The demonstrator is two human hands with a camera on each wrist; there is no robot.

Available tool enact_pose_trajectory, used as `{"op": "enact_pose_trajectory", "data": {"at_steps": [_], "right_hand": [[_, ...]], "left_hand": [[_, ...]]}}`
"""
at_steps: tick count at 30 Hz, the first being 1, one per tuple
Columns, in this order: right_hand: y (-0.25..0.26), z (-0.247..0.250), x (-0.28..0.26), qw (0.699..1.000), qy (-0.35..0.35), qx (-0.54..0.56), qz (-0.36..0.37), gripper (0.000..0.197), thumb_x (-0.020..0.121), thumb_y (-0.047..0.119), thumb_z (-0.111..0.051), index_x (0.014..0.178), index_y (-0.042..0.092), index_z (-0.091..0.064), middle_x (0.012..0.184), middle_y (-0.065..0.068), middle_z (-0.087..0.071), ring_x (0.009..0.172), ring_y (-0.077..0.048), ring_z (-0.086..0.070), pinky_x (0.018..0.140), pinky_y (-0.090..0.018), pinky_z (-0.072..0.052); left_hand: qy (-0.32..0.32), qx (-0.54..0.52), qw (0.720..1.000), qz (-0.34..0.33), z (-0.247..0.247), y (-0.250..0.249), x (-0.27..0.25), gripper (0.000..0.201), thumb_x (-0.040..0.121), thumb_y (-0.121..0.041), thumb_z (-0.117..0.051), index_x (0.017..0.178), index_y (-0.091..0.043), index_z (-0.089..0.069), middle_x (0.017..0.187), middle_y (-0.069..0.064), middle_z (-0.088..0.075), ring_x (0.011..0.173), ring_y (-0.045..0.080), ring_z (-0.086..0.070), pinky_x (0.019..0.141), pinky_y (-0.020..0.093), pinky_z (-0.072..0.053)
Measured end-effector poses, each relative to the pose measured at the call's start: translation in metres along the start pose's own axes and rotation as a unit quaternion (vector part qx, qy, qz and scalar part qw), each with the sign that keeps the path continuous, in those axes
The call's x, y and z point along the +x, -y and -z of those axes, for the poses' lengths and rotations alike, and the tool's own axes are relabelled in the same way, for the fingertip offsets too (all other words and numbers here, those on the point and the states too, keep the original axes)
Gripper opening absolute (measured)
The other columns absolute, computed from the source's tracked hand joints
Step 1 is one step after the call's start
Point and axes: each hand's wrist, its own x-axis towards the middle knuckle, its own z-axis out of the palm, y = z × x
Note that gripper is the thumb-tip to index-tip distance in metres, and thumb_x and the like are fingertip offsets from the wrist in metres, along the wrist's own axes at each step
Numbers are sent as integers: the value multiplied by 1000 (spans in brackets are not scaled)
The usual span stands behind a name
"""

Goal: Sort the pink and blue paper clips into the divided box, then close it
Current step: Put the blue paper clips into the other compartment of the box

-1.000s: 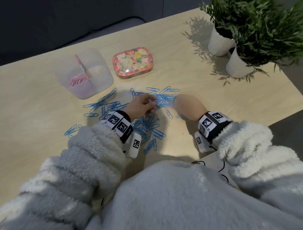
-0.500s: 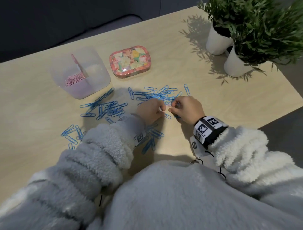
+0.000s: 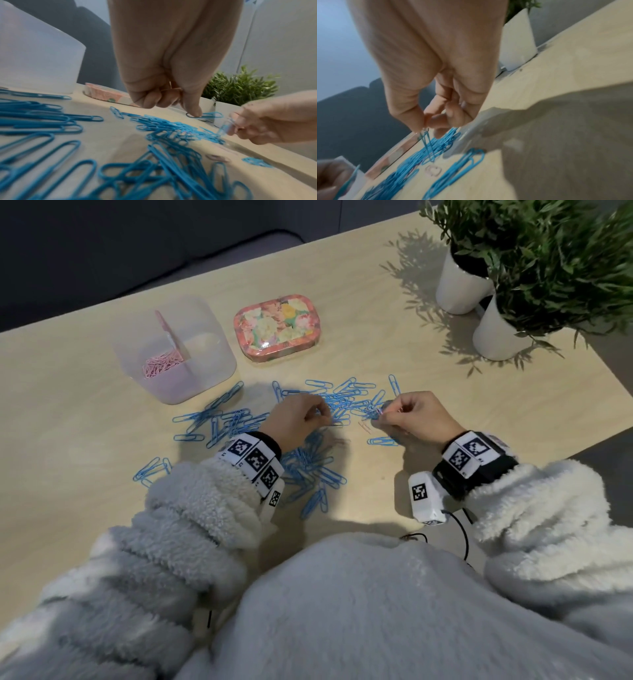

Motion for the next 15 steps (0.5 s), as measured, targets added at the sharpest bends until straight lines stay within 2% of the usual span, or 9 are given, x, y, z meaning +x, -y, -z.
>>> {"op": "enact_pose_trajectory", "data": {"at_steps": [2,3,5,7,9,11,13,15], "right_hand": [[-1,5,0,998,0,63,-10,20,79,-8,-61,68,9,-58,35,6,-53,30,-1,-41,33,-11,-31],[-2,6,1,996,0,93,-16,17,80,-10,-57,76,6,-60,40,4,-55,32,-2,-44,33,-12,-32],[-7,6,4,990,-4,134,-45,20,82,-10,-49,89,4,-62,60,-11,-57,35,-6,-46,34,-13,-31],[-11,5,7,981,-17,172,-83,26,80,-7,-37,81,3,-61,74,-16,-54,39,-12,-41,36,-14,-26],[-11,5,9,966,-15,227,-121,23,81,-1,-33,72,4,-54,68,-12,-47,43,-14,-35,35,-15,-23],[-10,5,7,956,9,266,-126,23,88,5,-37,68,7,-48,60,-7,-42,44,-14,-36,34,-16,-22],[-10,5,3,960,17,262,-96,26,93,5,-43,68,7,-50,51,-5,-51,40,-13,-42,33,-15,-26],[-10,4,0,967,4,247,-64,20,91,-1,-49,73,7,-53,45,-1,-59,36,-9,-47,34,-14,-30]], "left_hand": [[-9,-1,1000,25,4,5,1,8,85,-15,-59,85,-9,-64,54,-7,-33,52,11,-33,54,29,-25],[-14,15,999,34,5,7,2,9,86,-15,-58,88,-8,-63,55,-7,-34,55,14,-35,56,28,-26],[-29,61,997,40,5,8,2,12,87,-14,-55,95,-8,-61,65,-5,-38,69,17,-39,64,27,-29],[-29,92,995,22,1,6,0,15,87,-15,-53,100,-11,-59,79,-2,-43,76,17,-41,69,29,-32],[-1,108,994,-8,-8,1,-2,15,87,-17,-54,100,-14,-60,87,1,-49,77,18,-46,70,29,-36],[40,128,990,-32,-18,-5,-5,14,87,-22,-55,97,-15,-60,94,4,-57,85,21,-53,72,30,-39],[60,144,987,-39,-28,-10,-6,15,87,-25,-56,97,-14,-60,101,6,-58,95,23,-56,77,32,-42],[66,154,985,-35,-33,-13,-5,16,88,-24,-56,98,-12,-59,107,8,-58,101,24,-56,81,36,-42]]}}
